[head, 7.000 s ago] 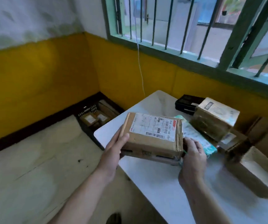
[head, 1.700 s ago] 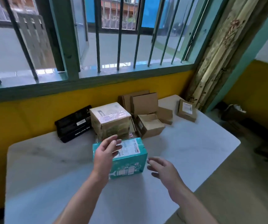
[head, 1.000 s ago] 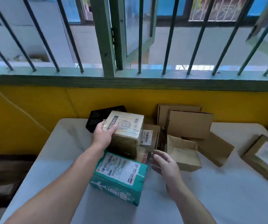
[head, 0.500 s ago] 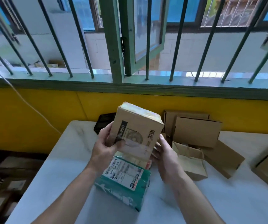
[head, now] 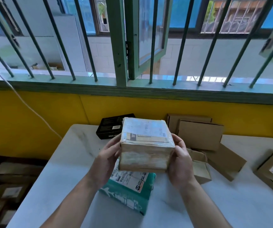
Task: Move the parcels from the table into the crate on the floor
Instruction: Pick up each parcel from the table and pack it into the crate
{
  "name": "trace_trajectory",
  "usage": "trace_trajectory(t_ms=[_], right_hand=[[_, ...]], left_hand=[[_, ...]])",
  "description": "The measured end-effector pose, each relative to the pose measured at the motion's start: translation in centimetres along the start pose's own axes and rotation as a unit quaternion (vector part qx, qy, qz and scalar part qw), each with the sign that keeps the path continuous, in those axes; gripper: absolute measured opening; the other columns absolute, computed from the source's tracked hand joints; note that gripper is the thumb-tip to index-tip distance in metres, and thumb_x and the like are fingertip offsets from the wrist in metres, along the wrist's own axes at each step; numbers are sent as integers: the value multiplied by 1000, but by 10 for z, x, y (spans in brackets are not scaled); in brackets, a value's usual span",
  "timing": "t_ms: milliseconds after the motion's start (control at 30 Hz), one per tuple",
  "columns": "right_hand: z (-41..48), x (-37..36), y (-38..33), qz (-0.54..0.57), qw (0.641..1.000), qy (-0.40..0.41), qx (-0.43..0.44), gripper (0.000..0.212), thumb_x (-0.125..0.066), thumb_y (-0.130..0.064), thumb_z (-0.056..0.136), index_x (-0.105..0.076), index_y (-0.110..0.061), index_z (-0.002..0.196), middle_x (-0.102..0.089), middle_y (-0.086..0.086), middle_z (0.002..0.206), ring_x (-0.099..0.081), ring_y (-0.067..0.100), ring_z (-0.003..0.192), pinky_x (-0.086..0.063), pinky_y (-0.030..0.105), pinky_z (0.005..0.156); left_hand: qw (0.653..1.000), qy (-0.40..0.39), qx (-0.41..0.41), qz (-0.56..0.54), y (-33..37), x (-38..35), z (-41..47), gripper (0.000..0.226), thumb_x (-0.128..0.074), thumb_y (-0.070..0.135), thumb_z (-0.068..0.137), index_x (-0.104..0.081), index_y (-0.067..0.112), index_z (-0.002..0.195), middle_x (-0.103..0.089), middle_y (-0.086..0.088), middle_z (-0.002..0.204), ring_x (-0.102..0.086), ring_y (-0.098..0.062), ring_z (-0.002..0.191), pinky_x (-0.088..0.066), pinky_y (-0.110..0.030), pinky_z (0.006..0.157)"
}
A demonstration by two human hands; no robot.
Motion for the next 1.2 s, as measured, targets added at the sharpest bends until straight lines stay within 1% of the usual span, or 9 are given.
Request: trace_trajectory(t_ms=[133, 200, 300, 433, 533, 633, 833, 967, 1200], right_hand=[[-3, 1, -1, -4, 1000, 10, 16, 48, -37, -4, 90, -60, -29, 123, -66, 9, 126, -67, 27, 109, -58, 43, 74], [-4, -3, 0, 4, 1000, 6, 11, 49, -34, -6, 92, -61, -30, 124, -65, 11, 127, -66, 31, 111, -57, 45, 77], [-10, -15, -4, -2, 1000, -27, 16, 45, -35, -13, 94, -68, -31, 119, -69, 18, 119, -68, 36, 106, -59, 44, 71], [-20, -24, -18, -15, 998, -28, 60, 45, -47, -17, 88, -60, -24, 131, -68, 22, 117, -67, 39, 106, -62, 44, 68], [-29, -36, -32, -13, 995, -43, 94, 49, -46, -17, 86, -58, -20, 133, -66, 23, 118, -65, 40, 106, -59, 44, 69], [-39, -52, -51, -3, 989, -76, 127, 50, -43, -16, 88, -54, -17, 136, -65, 22, 116, -64, 36, 103, -56, 43, 71], [-65, -79, -93, 17, 969, -133, 209, 50, -36, -8, 89, -52, -11, 136, -65, 16, 115, -66, 26, 98, -59, 30, 62], [-77, -87, -112, 0, 955, -140, 260, 52, -31, -5, 87, -45, -2, 137, -70, 2, 112, -67, 17, 95, -58, 25, 62], [-86, -75, -117, -8, 955, -116, 273, 54, -29, -2, 90, -40, 2, 142, -67, 5, 119, -66, 20, 101, -57, 23, 64]], left_hand=[[997, 22, -15, -74, 0, 0, -3, 48, -48, 13, 79, -68, 23, 122, -66, -14, 127, -66, -28, 110, -58, -35, 76], [992, 26, -27, -116, 2, -3, -4, 46, -50, 7, 74, -73, 18, 112, -67, -16, 125, -69, -29, 106, -59, -36, 71], [988, 44, -33, -145, 5, -5, -5, 41, -51, 1, 73, -73, 13, 105, -64, -18, 129, -69, -32, 106, -60, -38, 69], [985, 62, -42, -158, 10, -4, -13, 34, -44, -1, 77, -67, 10, 100, -58, -20, 136, -63, -41, 114, -61, -45, 69], [983, 50, -55, -169, 24, -11, -23, 37, -44, 3, 80, -64, 11, 111, -50, -23, 142, -51, -49, 126, -62, -45, 69], [979, 25, -81, -187, 46, -27, -31, 47, -39, 5, 81, -53, 5, 125, -45, -25, 146, -48, -50, 128, -59, -44, 70], [964, 6, -145, -221, 84, -47, -45, 44, -33, 0, 75, -57, 5, 113, -38, -23, 140, -40, -50, 126, -58, -41, 67], [955, 11, -191, -227, 98, -53, -52, 45, -37, -1, 72, -73, 9, 97, -48, -18, 130, -49, -43, 114, -59, -40, 64], [952, -3, -193, -239, 94, -60, -53, 41, -39, 1, 71, -71, 7, 97, -52, -18, 122, -61, -36, 103, -60, -41, 64]])
Point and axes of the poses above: each hand's wrist, its own z-axis towards the middle knuckle, its own x-axis out of the back of the hand, y = z × x, the point moved 9 cm from there along z, towards the middle knuckle
